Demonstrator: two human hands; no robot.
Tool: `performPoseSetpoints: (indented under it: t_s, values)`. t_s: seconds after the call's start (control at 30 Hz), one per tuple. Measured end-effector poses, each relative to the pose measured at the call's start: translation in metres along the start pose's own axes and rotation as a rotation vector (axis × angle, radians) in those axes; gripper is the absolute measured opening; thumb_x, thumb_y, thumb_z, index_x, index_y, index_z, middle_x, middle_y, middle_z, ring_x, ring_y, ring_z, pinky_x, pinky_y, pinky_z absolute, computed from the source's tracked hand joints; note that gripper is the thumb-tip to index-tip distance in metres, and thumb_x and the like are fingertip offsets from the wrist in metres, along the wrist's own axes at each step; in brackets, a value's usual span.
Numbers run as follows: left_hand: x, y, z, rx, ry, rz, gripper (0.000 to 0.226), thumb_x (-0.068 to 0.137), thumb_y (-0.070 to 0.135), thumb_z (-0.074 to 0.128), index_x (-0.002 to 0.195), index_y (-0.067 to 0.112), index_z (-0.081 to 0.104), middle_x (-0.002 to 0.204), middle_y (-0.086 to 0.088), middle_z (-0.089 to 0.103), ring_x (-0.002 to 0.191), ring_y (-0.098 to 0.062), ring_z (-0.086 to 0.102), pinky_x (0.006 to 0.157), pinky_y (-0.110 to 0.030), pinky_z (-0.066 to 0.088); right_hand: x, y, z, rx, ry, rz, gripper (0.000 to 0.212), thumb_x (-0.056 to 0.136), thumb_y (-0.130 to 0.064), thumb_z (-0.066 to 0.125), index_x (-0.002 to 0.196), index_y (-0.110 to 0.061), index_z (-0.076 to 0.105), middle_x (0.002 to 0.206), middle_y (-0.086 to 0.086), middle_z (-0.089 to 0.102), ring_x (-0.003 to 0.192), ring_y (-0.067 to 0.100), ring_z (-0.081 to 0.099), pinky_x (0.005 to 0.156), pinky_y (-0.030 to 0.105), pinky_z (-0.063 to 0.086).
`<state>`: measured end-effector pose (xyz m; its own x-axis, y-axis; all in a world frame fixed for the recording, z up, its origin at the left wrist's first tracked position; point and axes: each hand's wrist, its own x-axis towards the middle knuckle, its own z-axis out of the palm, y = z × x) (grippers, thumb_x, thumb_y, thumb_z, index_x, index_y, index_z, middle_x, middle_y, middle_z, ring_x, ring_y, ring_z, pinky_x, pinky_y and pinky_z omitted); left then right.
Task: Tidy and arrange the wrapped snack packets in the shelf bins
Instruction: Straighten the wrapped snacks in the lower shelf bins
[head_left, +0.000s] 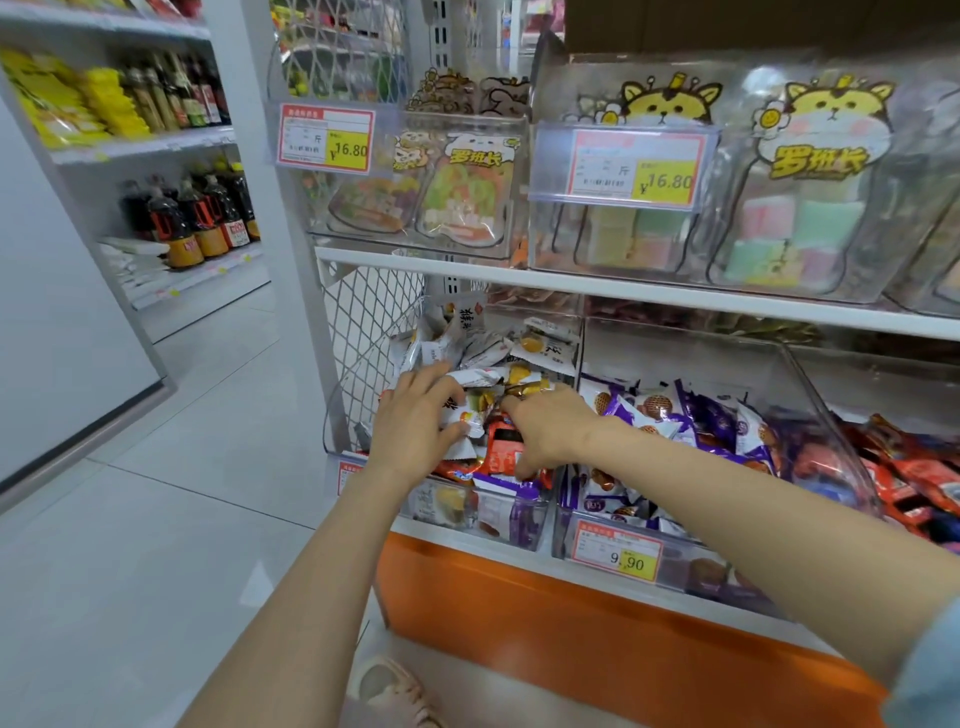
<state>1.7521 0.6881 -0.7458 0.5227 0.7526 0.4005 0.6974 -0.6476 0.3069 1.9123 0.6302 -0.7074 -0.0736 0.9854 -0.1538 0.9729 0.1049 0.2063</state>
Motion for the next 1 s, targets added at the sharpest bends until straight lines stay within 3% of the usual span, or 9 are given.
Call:
performPoseSetpoints:
  t_s: [0.13,0.2,0.3,0.4,0.57,0.77,0.9,1.0]
  values:
    - [-0.001,-0.001,-0.001,-0.007,0.017,-0.002,0.041,0.082,0.029,0.068,0.120,0.020,0.056,0.146,0.004,0.036,0.130,-0.023,0.032,0.102,-0.039,0.030,-0.007,0.002,-0.002,0.075,0.114,0.024,0.070,0.076,-0.029,0.069,0.136,-0.015,0.036,0.098,0.003,0.060,0.090,0.024,0.057,0.076,0.031,0.034]
    - [-0.001,-0.001,-0.001,-0.001,0.011,-0.009,0.046,0.083,0.030,0.068,0.126,0.021,0.053,0.147,0.004,0.035,0.131,-0.022,0.031,0.103,-0.039,0.029,-0.013,0.003,-0.008,0.157,0.176,0.021,0.065,0.077,-0.032,0.070,0.131,-0.017,0.039,0.106,0.004,0.060,0.093,0.023,0.056,0.072,0.028,0.031]
    - [0.000,0.001,-0.002,-0.014,0.014,-0.010,0.043,0.082,0.027,0.069,0.122,0.019,0.055,0.147,0.002,0.036,0.130,-0.023,0.031,0.104,-0.041,0.030,-0.028,0.008,-0.023,0.309,0.235,0.010,0.066,0.074,-0.040,0.073,0.129,-0.020,0.042,0.115,0.002,0.060,0.100,0.022,0.057,0.073,0.027,0.036]
    - [-0.001,0.003,-0.003,0.007,0.007,0.020,0.041,0.080,0.025,0.070,0.118,0.017,0.057,0.148,0.001,0.035,0.129,-0.025,0.032,0.102,-0.040,0.030,-0.053,0.022,-0.040,0.605,0.255,0.050,0.080,0.070,-0.033,0.080,0.137,-0.019,0.039,0.124,0.002,0.058,0.103,0.020,0.057,0.081,0.027,0.046]
    - [-0.006,0.011,-0.005,0.095,-0.020,0.081,0.033,0.077,0.030,0.072,0.107,0.018,0.063,0.149,0.002,0.032,0.131,-0.026,0.028,0.099,-0.036,0.023,-0.096,0.055,-0.041,0.906,0.370,0.146,0.063,0.065,-0.027,0.085,0.115,-0.030,0.046,0.099,-0.011,0.060,0.082,0.005,0.058,0.061,0.006,0.040]
    - [-0.007,0.032,-0.005,0.121,-0.292,0.277,0.031,0.076,0.039,0.072,0.105,0.032,0.064,0.156,0.010,0.010,0.141,-0.017,0.006,0.108,-0.034,0.006,-0.130,0.076,-0.005,0.932,0.401,0.264,0.062,0.063,-0.030,0.085,0.111,-0.031,0.045,0.098,-0.004,0.063,0.085,0.013,0.061,0.067,0.023,0.043]
    - [-0.002,0.042,-0.001,0.242,-0.440,0.267,0.042,0.079,0.042,0.068,0.119,0.036,0.060,0.157,0.009,0.000,0.142,-0.018,0.001,0.112,-0.042,0.005,-0.143,0.080,0.011,0.975,0.427,0.284,0.063,0.066,-0.030,0.083,0.116,-0.032,0.045,0.097,-0.006,0.062,0.082,0.007,0.061,0.064,0.017,0.045]
    - [0.003,0.048,0.002,0.345,-0.510,0.265,0.046,0.081,0.044,0.066,0.125,0.037,0.056,0.157,0.007,-0.007,0.142,-0.022,-0.004,0.113,-0.046,0.003,-0.145,0.083,0.020,1.001,0.437,0.303,0.071,0.065,-0.030,0.083,0.125,-0.026,0.045,0.104,-0.002,0.062,0.088,0.015,0.063,0.071,0.026,0.048]
